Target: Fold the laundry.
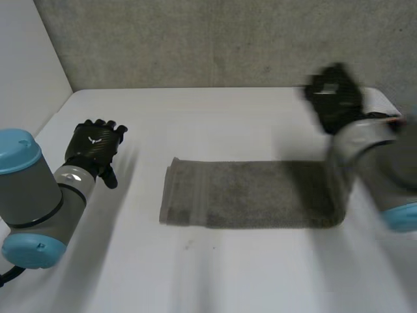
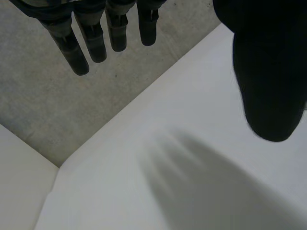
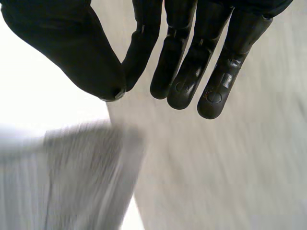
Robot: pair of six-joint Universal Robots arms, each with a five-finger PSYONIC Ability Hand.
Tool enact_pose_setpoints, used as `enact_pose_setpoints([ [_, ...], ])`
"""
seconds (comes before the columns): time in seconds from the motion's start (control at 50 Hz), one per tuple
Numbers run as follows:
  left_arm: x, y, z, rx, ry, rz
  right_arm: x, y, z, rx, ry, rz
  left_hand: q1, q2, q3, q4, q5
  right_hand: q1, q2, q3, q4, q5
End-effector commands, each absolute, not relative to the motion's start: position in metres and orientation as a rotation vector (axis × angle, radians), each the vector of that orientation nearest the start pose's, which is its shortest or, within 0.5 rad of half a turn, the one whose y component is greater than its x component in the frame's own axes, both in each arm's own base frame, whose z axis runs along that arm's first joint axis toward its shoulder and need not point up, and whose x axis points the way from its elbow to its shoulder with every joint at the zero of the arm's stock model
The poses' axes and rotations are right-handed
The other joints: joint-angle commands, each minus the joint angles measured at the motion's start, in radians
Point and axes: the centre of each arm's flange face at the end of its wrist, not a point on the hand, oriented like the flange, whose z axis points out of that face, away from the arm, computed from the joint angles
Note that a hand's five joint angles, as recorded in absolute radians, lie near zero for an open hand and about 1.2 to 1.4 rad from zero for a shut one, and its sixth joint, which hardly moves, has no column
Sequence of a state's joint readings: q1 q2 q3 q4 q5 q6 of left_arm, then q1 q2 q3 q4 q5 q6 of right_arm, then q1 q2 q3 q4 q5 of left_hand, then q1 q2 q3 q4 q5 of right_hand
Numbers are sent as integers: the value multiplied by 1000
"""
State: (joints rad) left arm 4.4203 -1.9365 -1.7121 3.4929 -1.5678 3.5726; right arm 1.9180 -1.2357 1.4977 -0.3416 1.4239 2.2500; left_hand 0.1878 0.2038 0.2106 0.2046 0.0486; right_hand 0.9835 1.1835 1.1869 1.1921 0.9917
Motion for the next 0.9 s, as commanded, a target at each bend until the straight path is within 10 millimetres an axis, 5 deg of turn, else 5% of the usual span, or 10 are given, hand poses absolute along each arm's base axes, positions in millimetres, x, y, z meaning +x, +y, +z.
enact_pose_setpoints([
  [0.02,-227,-297,179,824,2168,-1987,407,-201,180,-1793,1204,-2163,-13,-29,-36,-30,-49,413,213,209,204,230],
  [0.14,-230,-292,176,844,2178,-1980,420,-174,124,-1939,1149,-1944,-13,-29,-36,-30,-49,413,213,209,204,230],
  [0.16,-230,-292,176,844,2178,-1980,419,-174,120,-1963,1185,-1926,-13,-29,-36,-30,-49,-234,-434,-438,-443,-417],
  [0.22,-236,-288,176,872,2179,-1991,413,-181,121,-1964,1289,-1920,-13,-29,-36,-30,-49,-809,-1009,-1012,-1018,-992],
  [0.3,-251,-281,180,925,2159,-2032,404,-184,147,-1819,1422,-1934,-13,-29,-36,-30,-49,-809,-1009,-1012,-1018,-992],
  [0.4,-268,-276,191,967,2121,-2103,355,-235,205,-1374,1676,-2030,-13,-29,-36,-30,-49,-809,-1009,-1012,-1018,-992],
  [0.54,-288,-261,196,1039,2103,-2152,284,-305,239,-745,1986,-2054,-13,-29,-36,-30,-49,-809,-1009,-1012,-1018,-992],
  [0.72,-289,-256,176,1078,2157,-2082,268,-355,164,-532,2348,-1535,-13,-29,-36,-30,-49,-690,-890,-894,-899,-873],
  [0.8,-288,-255,173,1080,2165,-2073,272,-368,137,-482,2377,-1466,-13,-29,-36,-30,-49,-652,-852,-855,-861,-835],
  [0.9,-288,-256,174,1078,2161,-2076,277,-382,130,-465,2352,-1492,-13,-29,-36,-30,-49,-558,-758,-761,-767,-741],
])
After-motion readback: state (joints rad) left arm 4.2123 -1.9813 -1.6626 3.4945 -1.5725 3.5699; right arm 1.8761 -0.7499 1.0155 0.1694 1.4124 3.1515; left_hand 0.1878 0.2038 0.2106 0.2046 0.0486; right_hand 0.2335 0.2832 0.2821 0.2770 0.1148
